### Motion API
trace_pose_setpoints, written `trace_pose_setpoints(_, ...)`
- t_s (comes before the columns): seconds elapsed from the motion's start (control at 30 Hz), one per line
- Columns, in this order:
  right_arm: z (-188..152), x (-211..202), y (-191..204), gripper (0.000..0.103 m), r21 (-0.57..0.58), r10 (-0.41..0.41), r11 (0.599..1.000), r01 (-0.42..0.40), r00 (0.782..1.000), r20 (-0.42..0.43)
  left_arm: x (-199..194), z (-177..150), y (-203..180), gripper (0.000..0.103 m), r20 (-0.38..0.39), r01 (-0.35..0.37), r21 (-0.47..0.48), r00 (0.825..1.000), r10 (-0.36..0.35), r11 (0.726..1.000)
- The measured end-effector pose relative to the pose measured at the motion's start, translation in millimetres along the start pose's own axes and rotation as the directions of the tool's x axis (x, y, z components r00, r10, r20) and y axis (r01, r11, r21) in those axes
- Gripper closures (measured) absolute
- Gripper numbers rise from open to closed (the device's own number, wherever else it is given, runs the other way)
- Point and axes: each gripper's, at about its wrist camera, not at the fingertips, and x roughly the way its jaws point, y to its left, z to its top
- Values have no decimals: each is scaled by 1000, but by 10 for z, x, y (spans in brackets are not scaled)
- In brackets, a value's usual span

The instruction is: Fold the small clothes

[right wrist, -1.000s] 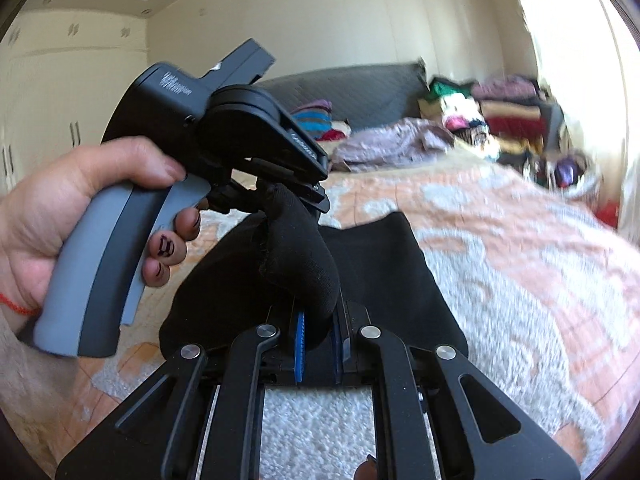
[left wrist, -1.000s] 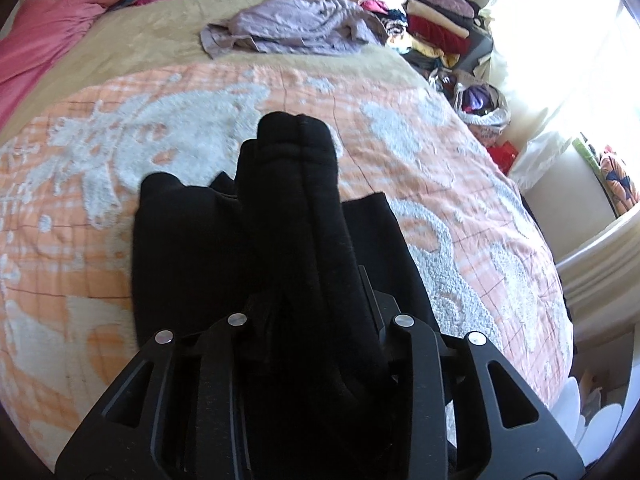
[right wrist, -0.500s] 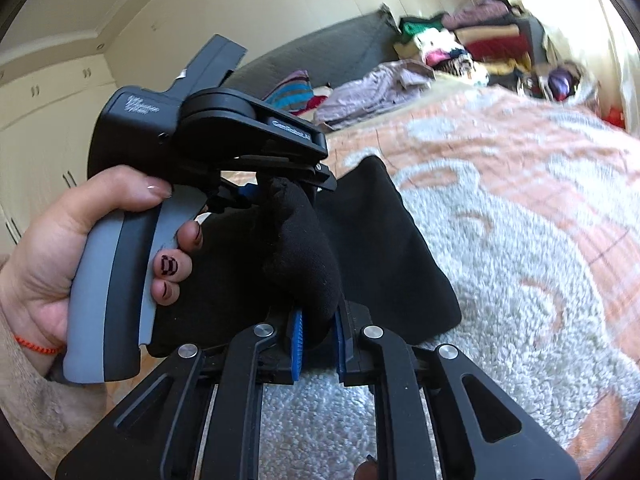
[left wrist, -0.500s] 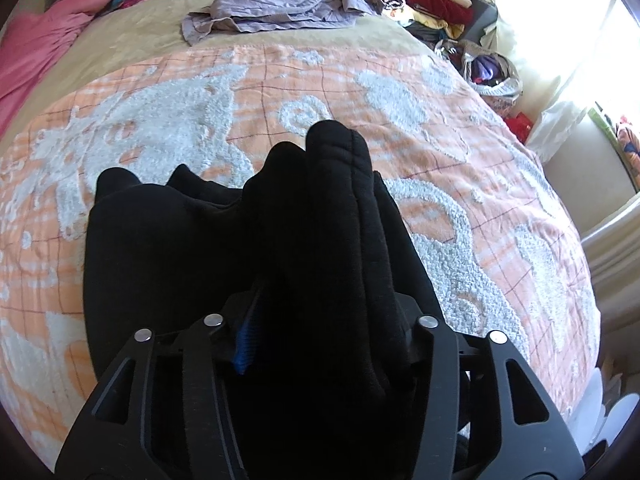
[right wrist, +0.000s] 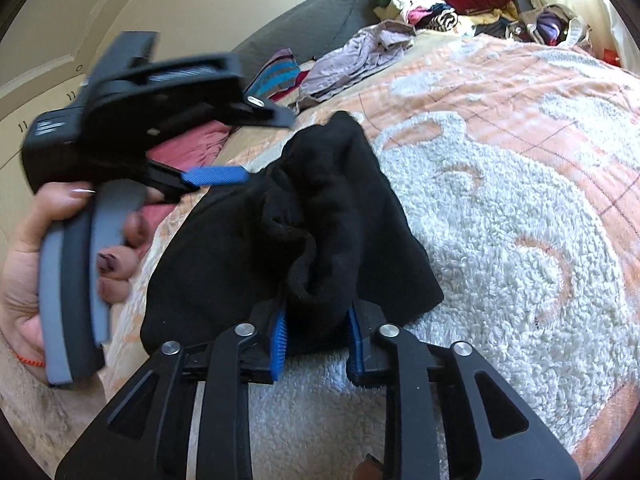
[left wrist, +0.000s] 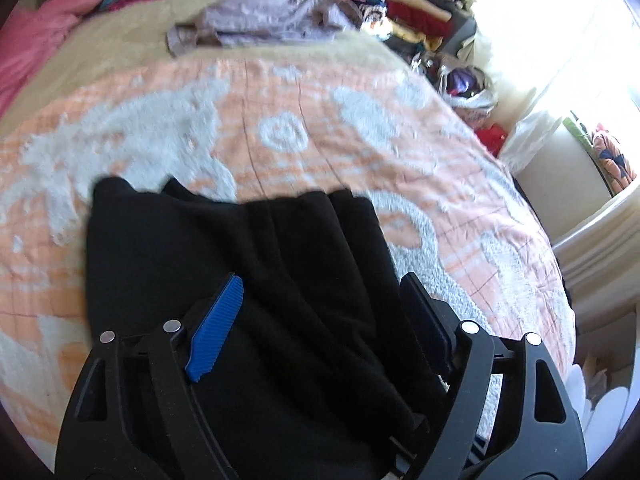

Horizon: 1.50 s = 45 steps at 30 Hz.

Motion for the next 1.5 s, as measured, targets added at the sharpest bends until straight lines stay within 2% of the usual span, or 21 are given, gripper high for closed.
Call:
trace_pose_setpoints(0.07,23,-33,12,72,-12,14,1000,-14,1000,-12,-145,4,64,30,35,-14,6,999,14,1000)
trace_pose_setpoints(0.1,38,-48,29,62,-26,15,1000,-15,1000,-21,-243,-14,151,30,53,-30,6,998,30,1000)
trace_pose_setpoints(0.13,70,-58,52,57,-47,17,999,-19,999,-35,-291,-25,208,30,65,-43,4,997,43,999)
trace_pose_setpoints(0.2,167,-57,88,39,-74,52,996,-57,997,-63,-379,-84,381,30,86,-85,-11,993,86,996)
trace_pose_setpoints(0.27,281,-16,103,33,-76,71,994,-76,995,-76,-409,-207,601,30,88,-111,-50,989,115,993)
trace_pose_setpoints(0.33,437,83,93,33,-63,93,993,-100,990,-103,-411,-338,739,30,82,-104,-76,991,110,992)
trace_pose_setpoints(0.43,663,294,43,33,-52,77,995,-85,986,-147,-377,-508,824,30,68,-93,-80,993,99,992)
trace_pose_setpoints(0.57,884,535,-4,42,-24,80,996,-86,977,-198,-365,-628,854,30,72,-73,-82,994,79,994)
trace_pose_setpoints(0.63,980,635,7,53,-34,79,996,-88,974,-212,-363,-646,840,30,74,-67,-77,995,73,995)
trace_pose_setpoints(0.7,1017,707,20,78,-25,108,993,-118,966,-235,-361,-655,794,30,75,-70,-63,994,75,996)
trace_pose_setpoints(0.8,1083,668,132,86,-108,82,988,-108,972,-221,-348,-661,739,30,71,-64,-54,995,68,996)
trace_pose_setpoints(0.9,1238,508,251,86,-183,83,976,-114,982,-169,-372,-659,678,30,75,-56,-44,995,59,997)
trace_pose_setpoints(1.0,1303,477,214,86,-256,27,965,-63,990,-141,-365,-689,582,30,64,-55,-13,996,56,998)
trace_pose_setpoints(1.13,1184,737,-43,85,-211,-22,977,-24,977,-213,-265,-753,546,30,48,-74,-2,996,74,997)
trace_pose_setpoints(1.27,1104,713,-179,81,-141,22,989,-53,977,-212,-249,-778,585,29,45,-57,-14,997,58,998)
trace_pose_setpoints(1.43,1066,702,-149,76,-143,2,989,-34,975,-220,-282,-802,604,28,46,-56,-19,997,57,998)
trace_pose_setpoints(1.5,1054,690,-119,68,-153,-17,988,-18,976,-219,-298,-820,621,27,46,-55,-23,997,57,998)
